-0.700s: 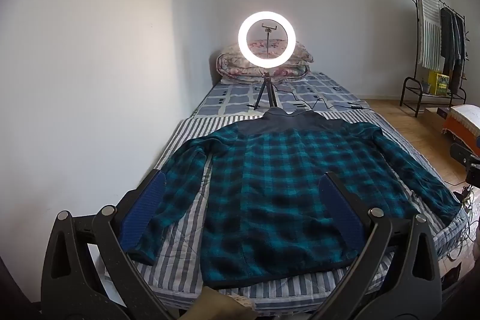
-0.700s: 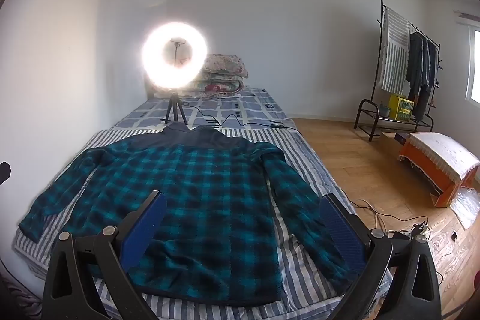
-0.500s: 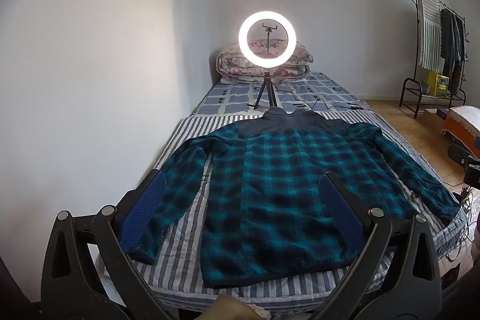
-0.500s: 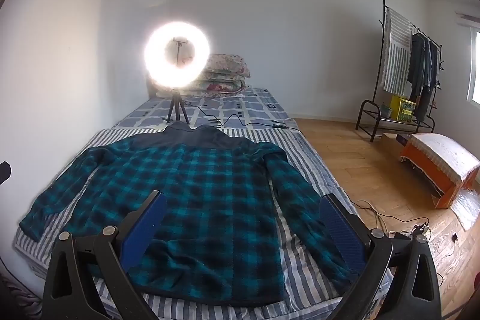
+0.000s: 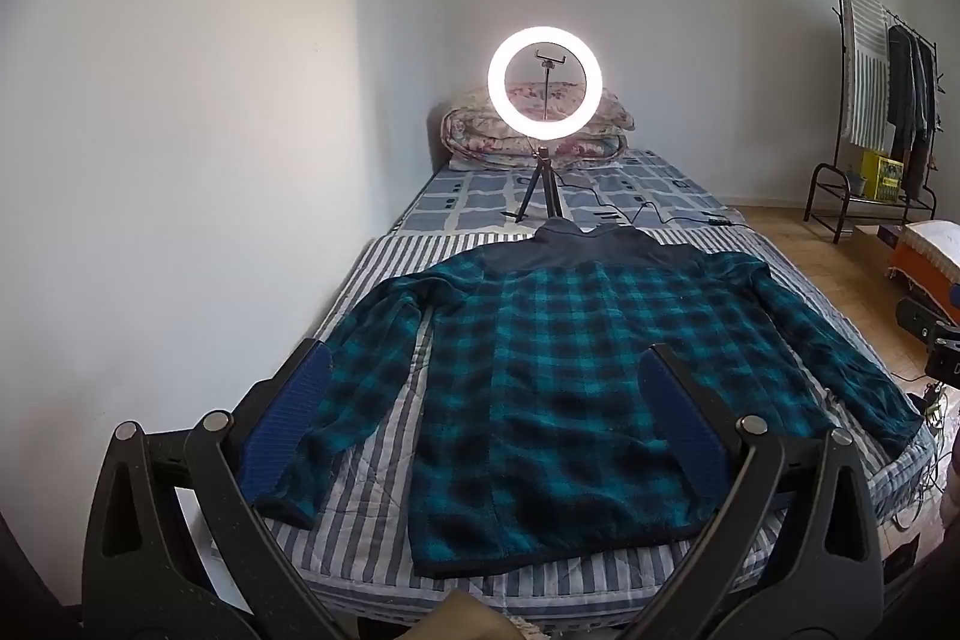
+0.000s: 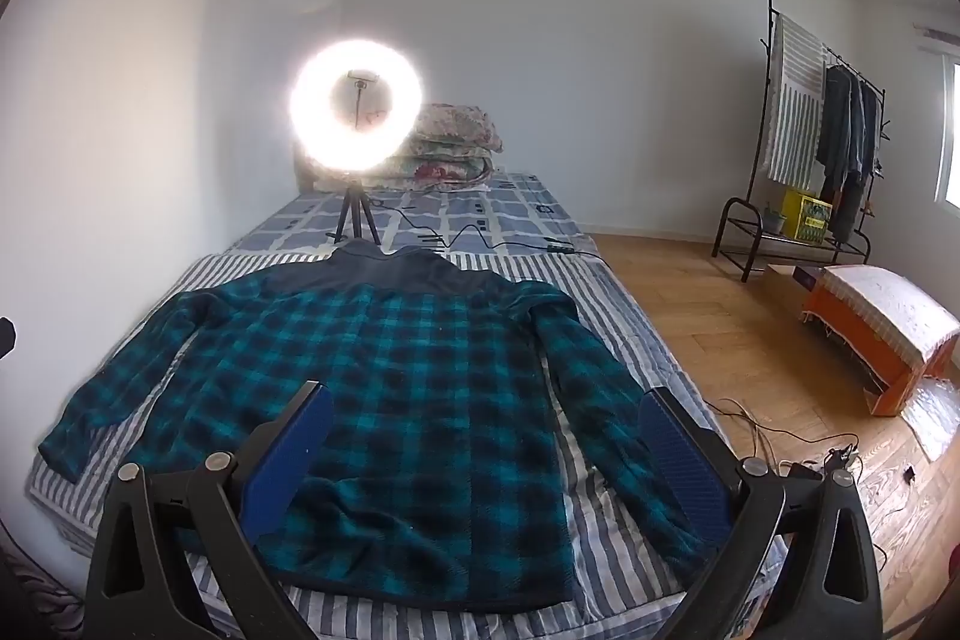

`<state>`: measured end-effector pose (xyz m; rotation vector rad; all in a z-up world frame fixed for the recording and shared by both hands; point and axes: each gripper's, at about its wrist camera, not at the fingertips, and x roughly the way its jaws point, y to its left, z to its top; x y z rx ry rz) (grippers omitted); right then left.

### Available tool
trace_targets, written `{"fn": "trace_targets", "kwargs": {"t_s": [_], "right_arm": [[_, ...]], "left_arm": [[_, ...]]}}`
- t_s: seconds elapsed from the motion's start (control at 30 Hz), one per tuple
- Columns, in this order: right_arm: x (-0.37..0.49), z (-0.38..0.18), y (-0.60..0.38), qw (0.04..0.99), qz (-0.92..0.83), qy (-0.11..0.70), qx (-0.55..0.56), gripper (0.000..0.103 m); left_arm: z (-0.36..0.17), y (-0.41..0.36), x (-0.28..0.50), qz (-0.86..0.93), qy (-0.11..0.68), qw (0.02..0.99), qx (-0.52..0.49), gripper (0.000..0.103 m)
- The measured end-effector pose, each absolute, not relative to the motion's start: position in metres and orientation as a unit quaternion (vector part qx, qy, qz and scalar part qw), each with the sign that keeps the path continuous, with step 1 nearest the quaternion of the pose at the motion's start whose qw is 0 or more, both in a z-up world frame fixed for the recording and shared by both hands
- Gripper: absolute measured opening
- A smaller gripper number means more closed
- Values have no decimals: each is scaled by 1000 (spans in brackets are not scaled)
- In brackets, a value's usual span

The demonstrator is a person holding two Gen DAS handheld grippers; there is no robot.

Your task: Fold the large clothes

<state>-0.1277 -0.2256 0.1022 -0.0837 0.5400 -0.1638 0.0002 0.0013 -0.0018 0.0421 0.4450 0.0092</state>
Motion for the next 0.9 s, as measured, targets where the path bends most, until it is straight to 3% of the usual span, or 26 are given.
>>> {"fn": "trace_targets", "kwargs": {"t_s": [0.9], "right_arm": [[-129,100,-226,960,-83,265,-37,103]], "left_arm": [[7,8,-2,6,216,976,16,103]]}}
